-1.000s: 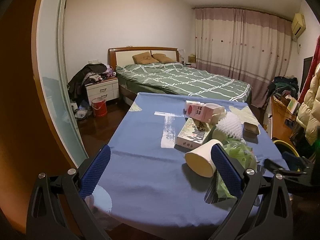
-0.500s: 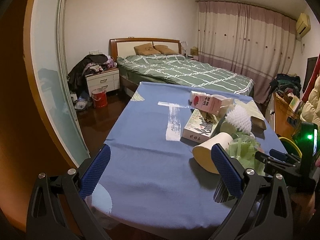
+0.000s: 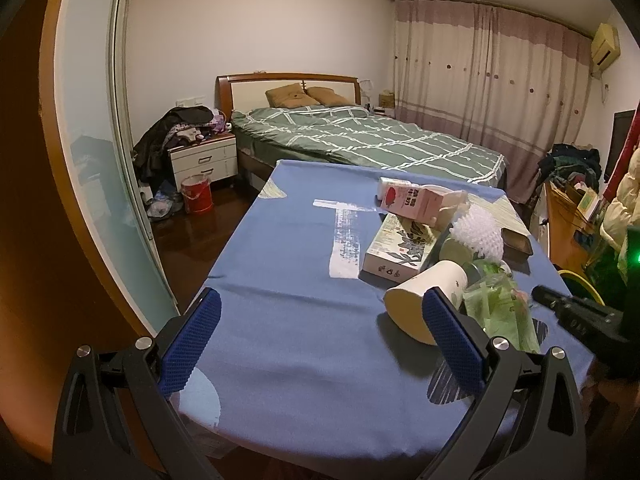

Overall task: Collect trash
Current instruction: 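Grasp the green snack bag with the right gripper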

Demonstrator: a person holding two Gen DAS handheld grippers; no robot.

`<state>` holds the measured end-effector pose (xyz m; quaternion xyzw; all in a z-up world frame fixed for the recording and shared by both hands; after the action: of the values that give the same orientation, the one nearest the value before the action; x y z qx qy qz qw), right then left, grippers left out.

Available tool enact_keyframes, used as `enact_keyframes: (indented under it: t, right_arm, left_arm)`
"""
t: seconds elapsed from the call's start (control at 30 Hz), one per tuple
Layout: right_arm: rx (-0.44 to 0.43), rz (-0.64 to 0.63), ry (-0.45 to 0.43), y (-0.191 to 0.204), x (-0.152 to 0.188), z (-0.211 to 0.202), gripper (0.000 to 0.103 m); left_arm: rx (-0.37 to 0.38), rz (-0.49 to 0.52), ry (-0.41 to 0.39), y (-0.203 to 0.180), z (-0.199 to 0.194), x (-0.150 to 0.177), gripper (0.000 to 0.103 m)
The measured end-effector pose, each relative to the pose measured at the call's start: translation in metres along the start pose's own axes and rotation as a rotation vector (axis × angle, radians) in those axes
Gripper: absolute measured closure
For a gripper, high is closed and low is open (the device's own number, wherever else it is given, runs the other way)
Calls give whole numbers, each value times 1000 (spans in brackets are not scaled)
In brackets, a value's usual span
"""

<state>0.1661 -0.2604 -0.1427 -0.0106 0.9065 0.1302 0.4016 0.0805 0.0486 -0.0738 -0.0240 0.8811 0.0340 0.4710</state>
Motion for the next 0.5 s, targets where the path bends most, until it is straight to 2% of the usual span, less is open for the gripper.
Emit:
enact_keyframes:
  t: [0.17,0.2,0.23,0.27,0.3,0.43,0.5]
  right_arm:
    - [21,-13,-58,-1,-8,-16,102]
    - [24,-20,-54,0,-7,-15,99]
    - [23,-21,-51,1,-6,-13,91]
    - [20,-22,-45,2,-4,-10,60]
    - [17,-22,-40,3,-2,-7,40]
    - [24,-8,0,0,3,12,38]
    - [26,2,33,-2,3,21,31]
  left_arm:
    - [8,8,1,-5,1,1,4]
    - [9,10,1,-6,-1,2,4]
    - [10,12,1,-6,-2,2,4]
    - [11,13,1,-7,-1,2,4]
    - [12,15,0,-8,-1,2,4]
    - [13,15,1,-9,-1,3,4]
    - [14,13,2,-9,-1,3,4]
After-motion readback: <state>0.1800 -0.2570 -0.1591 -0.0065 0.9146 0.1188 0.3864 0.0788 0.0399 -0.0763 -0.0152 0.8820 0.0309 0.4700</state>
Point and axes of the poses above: each gripper's, at about its wrist camera, not at the fingertips, and z roughly the way its jaws point, y to its left, x to its underside, the point moved 3 cm from there along z, roughly the way its jaws point, and after that the axes turned 5 degrees about z, right-handed, at the moved point
